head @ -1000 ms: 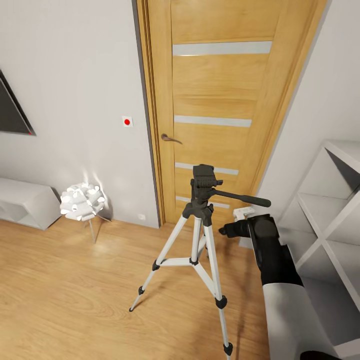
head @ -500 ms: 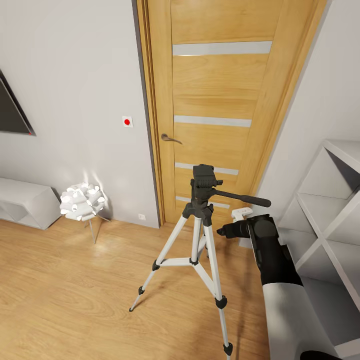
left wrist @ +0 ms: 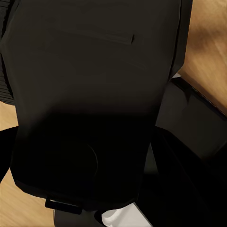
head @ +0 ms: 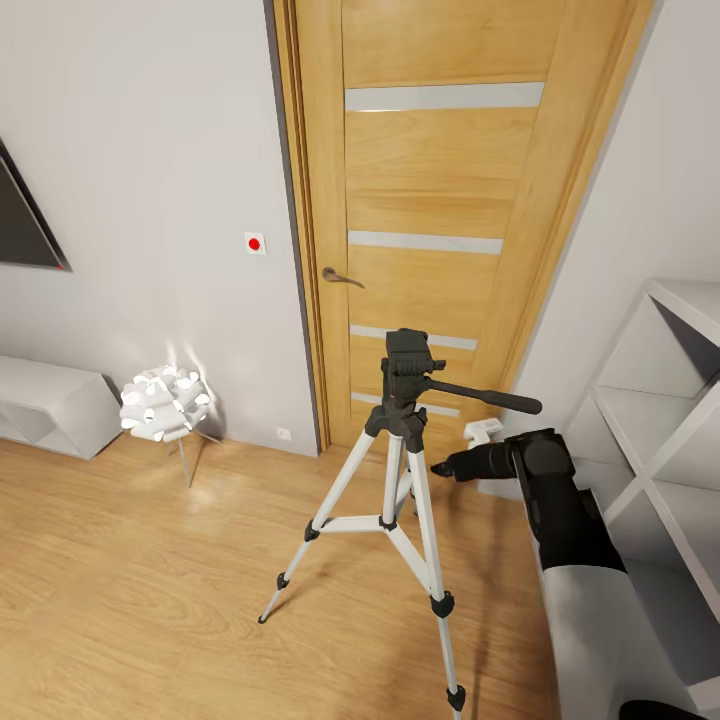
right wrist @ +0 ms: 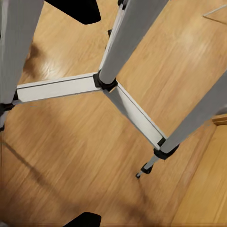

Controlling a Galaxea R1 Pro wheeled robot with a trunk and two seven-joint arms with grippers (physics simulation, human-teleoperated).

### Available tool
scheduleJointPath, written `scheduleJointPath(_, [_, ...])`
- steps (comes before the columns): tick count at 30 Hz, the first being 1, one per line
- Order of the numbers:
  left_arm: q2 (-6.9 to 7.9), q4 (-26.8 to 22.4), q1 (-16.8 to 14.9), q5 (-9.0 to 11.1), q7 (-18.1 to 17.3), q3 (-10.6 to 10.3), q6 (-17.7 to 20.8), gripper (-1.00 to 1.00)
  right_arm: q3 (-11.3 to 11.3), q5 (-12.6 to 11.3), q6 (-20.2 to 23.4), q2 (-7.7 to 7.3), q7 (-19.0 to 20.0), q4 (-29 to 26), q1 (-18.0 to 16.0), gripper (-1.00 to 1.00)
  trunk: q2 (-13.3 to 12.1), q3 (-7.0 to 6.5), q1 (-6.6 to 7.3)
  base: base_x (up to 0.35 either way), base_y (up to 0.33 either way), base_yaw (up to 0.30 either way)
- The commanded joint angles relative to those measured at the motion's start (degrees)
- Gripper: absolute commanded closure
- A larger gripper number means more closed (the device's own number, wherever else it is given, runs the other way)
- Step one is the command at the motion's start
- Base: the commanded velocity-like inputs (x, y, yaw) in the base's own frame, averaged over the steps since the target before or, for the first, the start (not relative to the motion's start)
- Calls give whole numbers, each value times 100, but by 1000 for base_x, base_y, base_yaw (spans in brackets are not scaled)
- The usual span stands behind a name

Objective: Attach the digital camera to the camera tripod in the bedroom.

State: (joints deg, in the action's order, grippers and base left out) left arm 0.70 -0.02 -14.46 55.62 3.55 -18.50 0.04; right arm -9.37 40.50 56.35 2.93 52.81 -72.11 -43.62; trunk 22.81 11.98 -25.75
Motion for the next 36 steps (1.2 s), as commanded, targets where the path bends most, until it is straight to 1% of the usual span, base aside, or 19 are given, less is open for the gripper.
scheduleJointPath(1, [0, -1, -4, 37, 5, -49, -1, 100, -16, 54, 16, -17, 72, -5, -6, -100, 11, 11, -3, 0, 0, 0])
scheduleJointPath(9, [0, -2, -4, 37, 5, -49, -2, 100, -21, 73, 16, -100, 116, -9, -6, -100, 11, 11, -3, 0, 0, 0])
scheduleJointPath(19, [0, 1, -4, 37, 5, -49, -4, 100, -22, 48, 19, -294, 124, -13, -6, -100, 11, 11, -3, 0, 0, 0])
scheduleJointPath(28, [0, -3, -4, 37, 5, -49, -4, 100, -31, 24, 24, -325, 127, -13, -6, -100, 11, 11, -3, 0, 0, 0])
scheduleJointPath(31, [0, -2, -4, 37, 5, -49, -4, 100, -35, 23, 24, -364, 155, -33, -11, -100, 11, 11, -3, 0, 0, 0])
scheduleJointPath(33, [0, -1, -4, 37, 5, -49, -4, 100, -33, 12, 25, -649, 398, -94, -19, -100, 11, 11, -3, 0, 0, 0])
scheduleJointPath(35, [0, -2, -4, 37, 5, -49, -4, 100, -29, 8, 25, -807, 596, -118, -21, -100, 11, 11, -3, 0, 0, 0])
scheduleJointPath(36, [0, -3, -4, 37, 5, -49, -4, 100, -26, 8, 25, -952, 840, -134, -22, -100, 11, 11, -3, 0, 0, 0])
